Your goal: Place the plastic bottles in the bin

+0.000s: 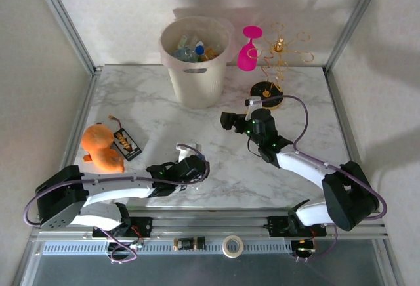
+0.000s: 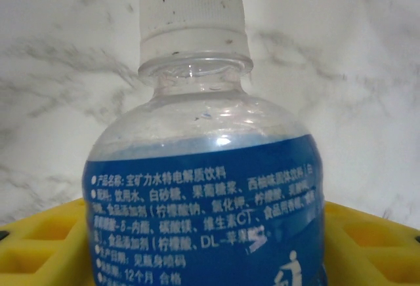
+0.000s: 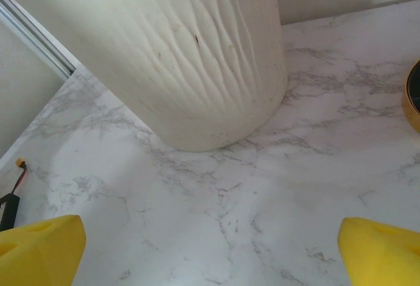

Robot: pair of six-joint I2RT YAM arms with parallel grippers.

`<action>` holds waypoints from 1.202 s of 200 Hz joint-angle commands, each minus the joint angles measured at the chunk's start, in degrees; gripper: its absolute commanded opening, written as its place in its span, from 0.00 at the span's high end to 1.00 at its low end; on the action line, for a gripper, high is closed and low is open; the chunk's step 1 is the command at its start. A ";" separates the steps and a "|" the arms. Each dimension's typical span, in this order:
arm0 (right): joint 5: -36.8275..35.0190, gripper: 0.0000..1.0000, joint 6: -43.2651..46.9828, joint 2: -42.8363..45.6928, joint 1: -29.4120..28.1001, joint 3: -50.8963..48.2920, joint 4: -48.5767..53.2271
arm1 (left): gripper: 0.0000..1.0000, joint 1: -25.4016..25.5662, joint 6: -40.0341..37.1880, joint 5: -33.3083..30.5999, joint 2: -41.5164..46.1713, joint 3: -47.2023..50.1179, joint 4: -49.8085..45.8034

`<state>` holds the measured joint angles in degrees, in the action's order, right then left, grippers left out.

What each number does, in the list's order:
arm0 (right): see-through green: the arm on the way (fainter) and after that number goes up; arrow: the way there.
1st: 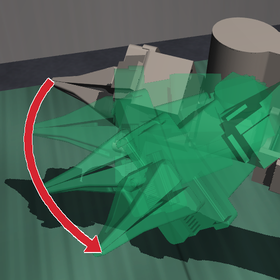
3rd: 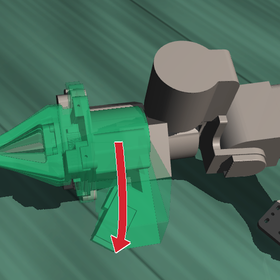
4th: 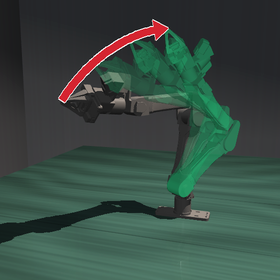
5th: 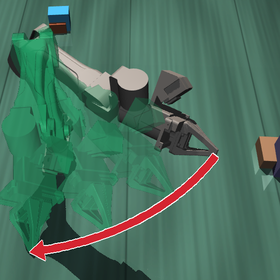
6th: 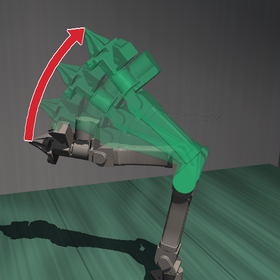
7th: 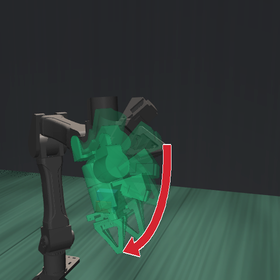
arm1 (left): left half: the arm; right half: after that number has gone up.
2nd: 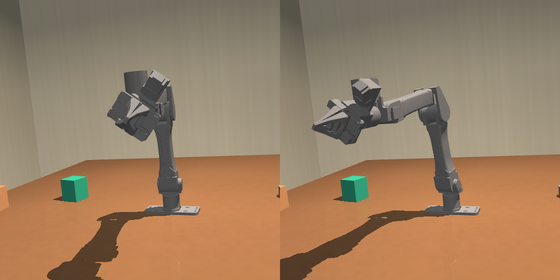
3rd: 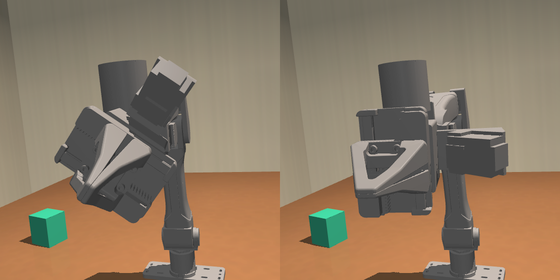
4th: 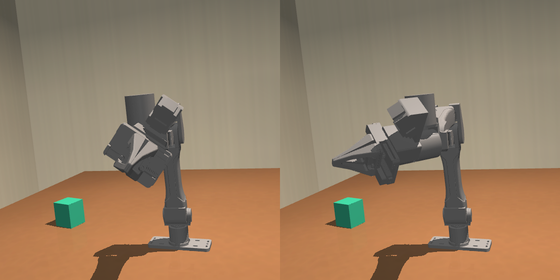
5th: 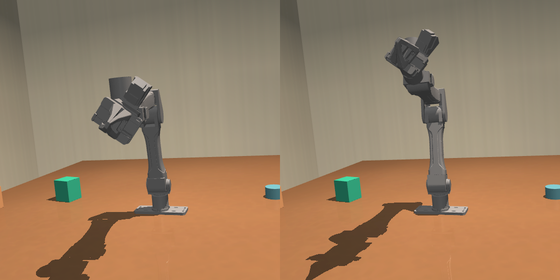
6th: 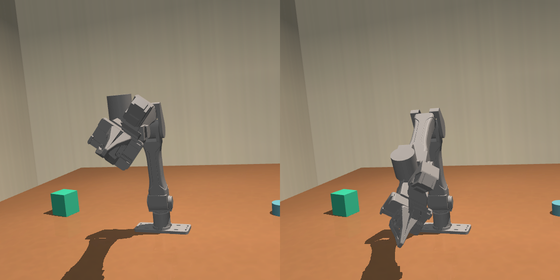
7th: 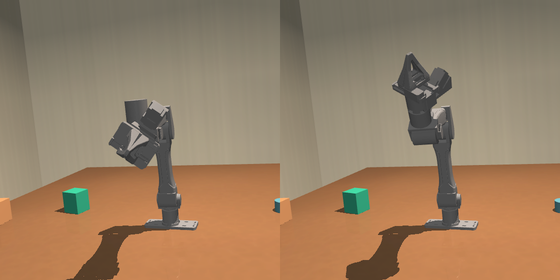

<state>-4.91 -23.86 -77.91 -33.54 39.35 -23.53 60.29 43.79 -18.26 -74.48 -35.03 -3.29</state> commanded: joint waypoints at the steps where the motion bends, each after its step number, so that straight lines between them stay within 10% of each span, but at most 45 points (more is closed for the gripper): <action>1: -1.37 0.01 -0.78 2.20 -0.23 -1.87 -1.26 | 0.49 -1.63 -1.31 -6.60 3.66 -2.92 -1.76; 103: -2.86 0.01 -0.76 9.56 -0.23 -9.26 -2.74 | 0.55 -13.19 -18.66 -15.00 9.96 -16.14 14.24; 240: -4.49 0.01 0.52 11.99 -0.12 -11.15 -0.83 | 0.54 -28.80 -35.83 5.69 -37.72 -83.22 6.31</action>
<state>-7.97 -23.59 -67.46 -33.54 28.45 -24.58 32.56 10.98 -16.88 -103.81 -106.63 8.82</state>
